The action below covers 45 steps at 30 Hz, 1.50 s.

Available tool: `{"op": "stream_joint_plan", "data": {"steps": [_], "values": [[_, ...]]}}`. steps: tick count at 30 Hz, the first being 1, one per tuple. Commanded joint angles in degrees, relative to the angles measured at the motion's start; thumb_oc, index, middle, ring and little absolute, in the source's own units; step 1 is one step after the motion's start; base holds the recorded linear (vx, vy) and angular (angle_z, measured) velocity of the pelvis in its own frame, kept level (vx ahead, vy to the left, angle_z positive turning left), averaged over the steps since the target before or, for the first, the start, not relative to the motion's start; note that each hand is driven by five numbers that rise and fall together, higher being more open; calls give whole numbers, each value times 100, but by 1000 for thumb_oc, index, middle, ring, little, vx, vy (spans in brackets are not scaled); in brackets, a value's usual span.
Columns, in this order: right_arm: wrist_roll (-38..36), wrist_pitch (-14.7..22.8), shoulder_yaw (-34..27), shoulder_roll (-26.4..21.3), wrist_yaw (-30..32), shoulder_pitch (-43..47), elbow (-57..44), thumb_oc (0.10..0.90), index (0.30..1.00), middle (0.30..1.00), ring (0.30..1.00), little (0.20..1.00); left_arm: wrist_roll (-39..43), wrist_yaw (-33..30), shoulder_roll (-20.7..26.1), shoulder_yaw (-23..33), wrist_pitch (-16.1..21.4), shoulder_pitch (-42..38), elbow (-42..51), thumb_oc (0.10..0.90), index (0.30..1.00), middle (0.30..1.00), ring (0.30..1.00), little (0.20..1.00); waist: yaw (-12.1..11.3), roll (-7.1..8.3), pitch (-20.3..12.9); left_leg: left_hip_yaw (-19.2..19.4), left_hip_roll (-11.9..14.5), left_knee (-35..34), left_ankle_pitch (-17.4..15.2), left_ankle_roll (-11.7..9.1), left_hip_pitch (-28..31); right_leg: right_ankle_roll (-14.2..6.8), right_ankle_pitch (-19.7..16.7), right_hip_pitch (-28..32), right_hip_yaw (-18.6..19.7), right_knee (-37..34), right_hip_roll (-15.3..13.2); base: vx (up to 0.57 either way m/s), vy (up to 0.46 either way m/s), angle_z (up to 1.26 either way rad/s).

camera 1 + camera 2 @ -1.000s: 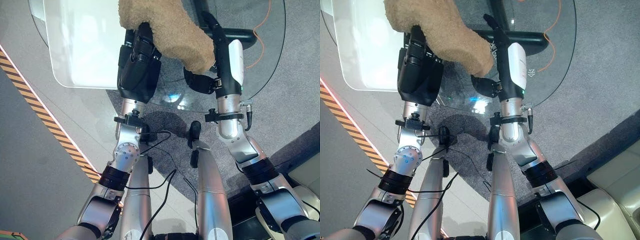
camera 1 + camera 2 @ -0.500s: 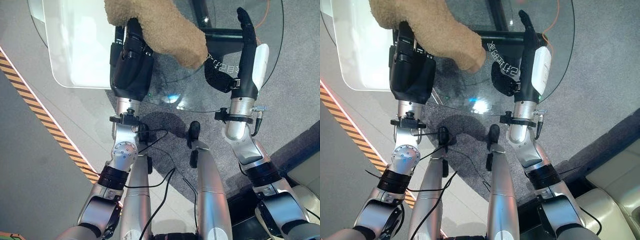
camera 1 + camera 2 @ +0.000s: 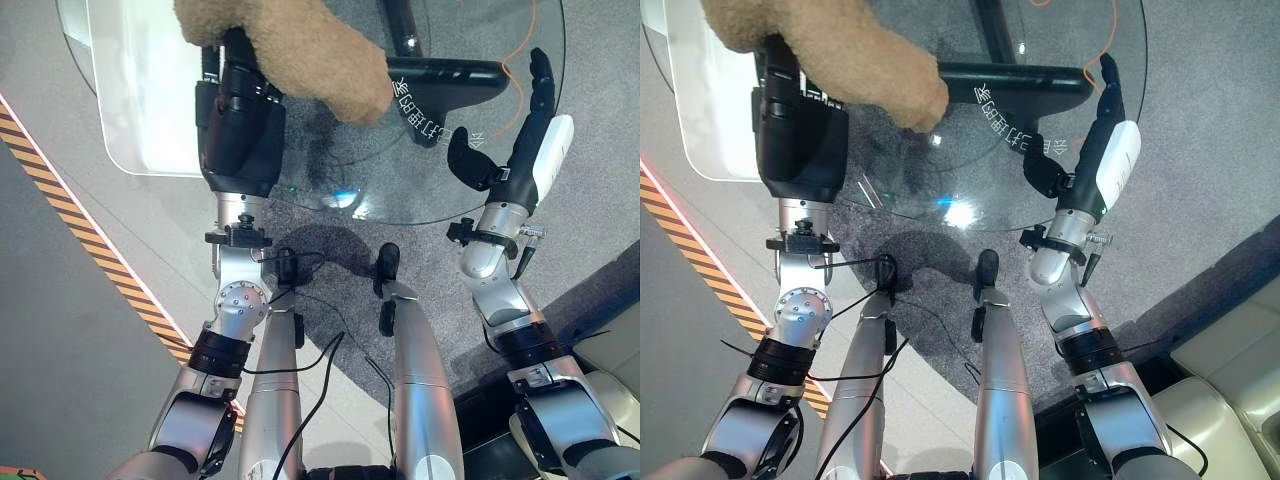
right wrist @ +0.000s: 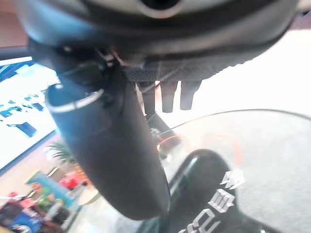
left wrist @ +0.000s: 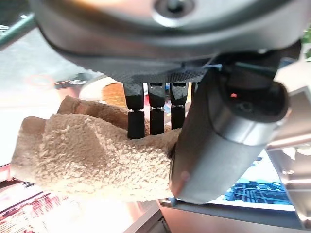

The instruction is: Wipe the table with a cloth and put it in the basket.

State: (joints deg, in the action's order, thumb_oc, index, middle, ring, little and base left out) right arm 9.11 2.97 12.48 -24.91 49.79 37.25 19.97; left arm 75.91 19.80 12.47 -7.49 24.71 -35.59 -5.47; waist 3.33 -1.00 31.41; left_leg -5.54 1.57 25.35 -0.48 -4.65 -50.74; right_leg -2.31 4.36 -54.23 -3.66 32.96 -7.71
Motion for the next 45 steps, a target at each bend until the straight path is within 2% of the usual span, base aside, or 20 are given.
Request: {"op": "stream_joint_plan", "data": {"steps": [1,19,23,35,45], "values": [[-101,198,-374,-186,577,119,-420,800,900,900,900,900,-55,697,231,200,570,-650,1018,100,300,300,300,200,-106,6,-162,610,-547,-39,-382,685,276,184,-10,374,3,-433,784,0,0,0],[-902,382,-405,-232,1032,89,1001,800,900,900,900,900,-150,372,534,440,1096,-881,684,100,300,300,300,200,-176,-21,-162,607,-518,-90,-384,666,368,197,-3,465,-22,-454,770,0,0,0],[-1282,530,-387,-209,1130,55,1580,800,900,900,900,900,-221,121,677,513,1347,-1006,534,100,300,300,300,200,-200,-42,-162,604,-514,-113,-386,662,395,203,-8,484,-38,-470,761,0,0,0],[-1892,822,-238,-269,1074,205,2762,800,900,900,900,900,-317,-490,956,507,1657,-1496,40,100,300,300,300,200,-235,-55,-162,585,-514,-7,-426,662,331,221,-14,442,-84,-411,722,0,0,0],[-2075,1009,-286,-331,850,320,3381,800,900,900,900,900,-883,-1502,1147,618,2214,-1746,-537,100,300,300,300,200,-255,-39,-162,584,-503,50,-453,671,309,240,6,445,-99,-395,722,0,0,0]]}}
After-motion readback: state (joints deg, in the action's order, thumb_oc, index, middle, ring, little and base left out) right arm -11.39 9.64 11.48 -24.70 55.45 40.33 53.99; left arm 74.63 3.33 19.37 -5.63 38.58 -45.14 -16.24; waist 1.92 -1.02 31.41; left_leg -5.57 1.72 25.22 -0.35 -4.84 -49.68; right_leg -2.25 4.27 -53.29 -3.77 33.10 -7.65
